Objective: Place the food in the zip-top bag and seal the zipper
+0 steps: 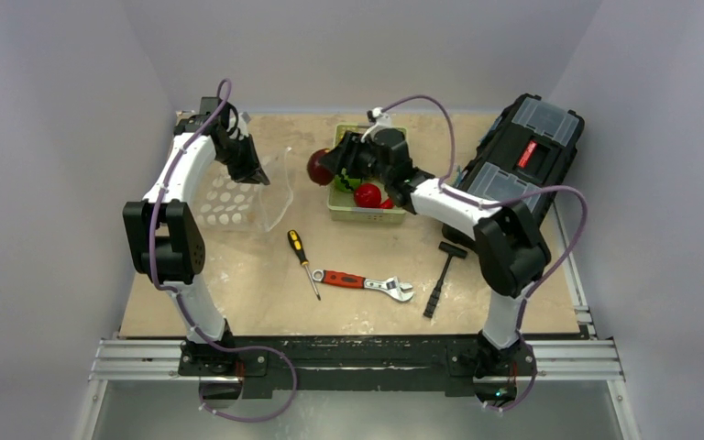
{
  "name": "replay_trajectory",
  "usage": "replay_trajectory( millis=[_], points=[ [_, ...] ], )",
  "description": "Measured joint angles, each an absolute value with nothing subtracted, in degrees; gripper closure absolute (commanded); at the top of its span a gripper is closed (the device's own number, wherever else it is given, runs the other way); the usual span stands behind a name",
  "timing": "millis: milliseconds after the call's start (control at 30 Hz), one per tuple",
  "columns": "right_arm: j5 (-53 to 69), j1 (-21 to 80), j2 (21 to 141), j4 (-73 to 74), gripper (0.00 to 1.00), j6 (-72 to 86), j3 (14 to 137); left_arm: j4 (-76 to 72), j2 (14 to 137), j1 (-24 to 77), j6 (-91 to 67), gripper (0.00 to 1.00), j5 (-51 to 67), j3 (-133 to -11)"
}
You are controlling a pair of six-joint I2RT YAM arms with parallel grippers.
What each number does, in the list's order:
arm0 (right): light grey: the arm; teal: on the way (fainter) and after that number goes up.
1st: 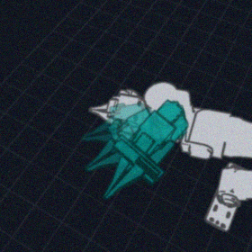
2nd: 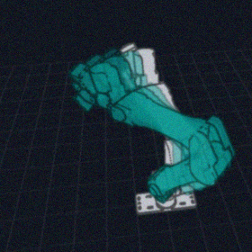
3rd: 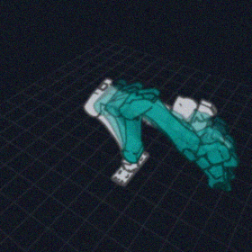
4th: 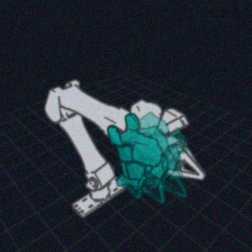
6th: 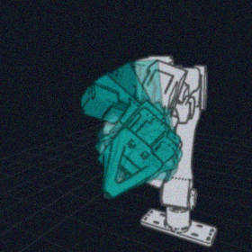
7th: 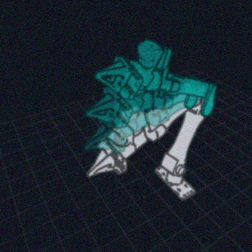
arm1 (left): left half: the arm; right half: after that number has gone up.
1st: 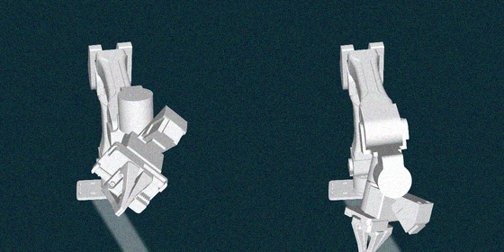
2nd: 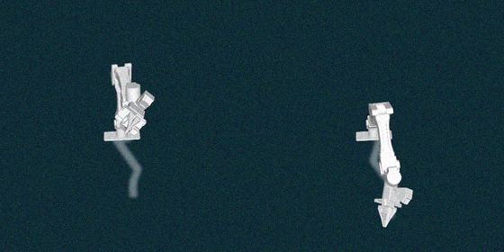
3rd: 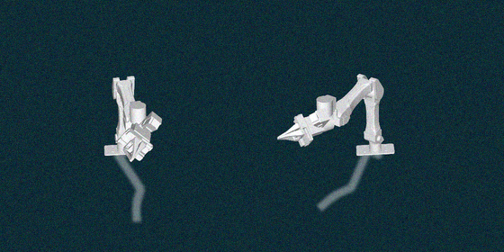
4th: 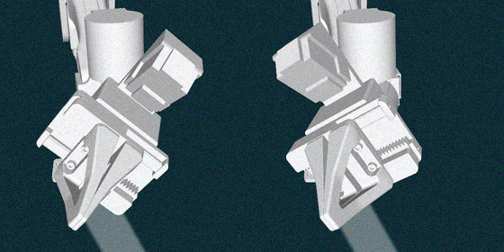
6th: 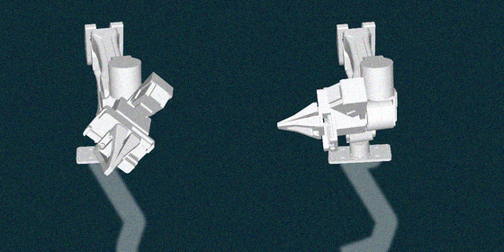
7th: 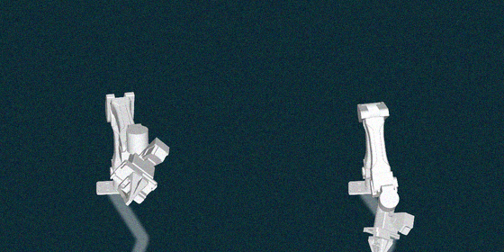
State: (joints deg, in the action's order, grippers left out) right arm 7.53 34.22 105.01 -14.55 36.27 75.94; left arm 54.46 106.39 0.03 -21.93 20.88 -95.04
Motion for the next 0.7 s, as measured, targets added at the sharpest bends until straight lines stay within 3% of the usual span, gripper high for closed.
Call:
replay_trajectory(
  millis=[300, 700],
  points=[
    [16.1, 43.5, 116.5, -32.2, 1.00, 49.6, 75.8, 54.5, 106.3, 0.0, -21.9, 1.00, 21.3, -95.0],
    [10.0, 45.3, 117.6, -41.8, 1.00, 55.1, 75.1, 53.8, 104.9, -0.7, -22.0, 1.00, 21.4, -95.0]
  ],
)
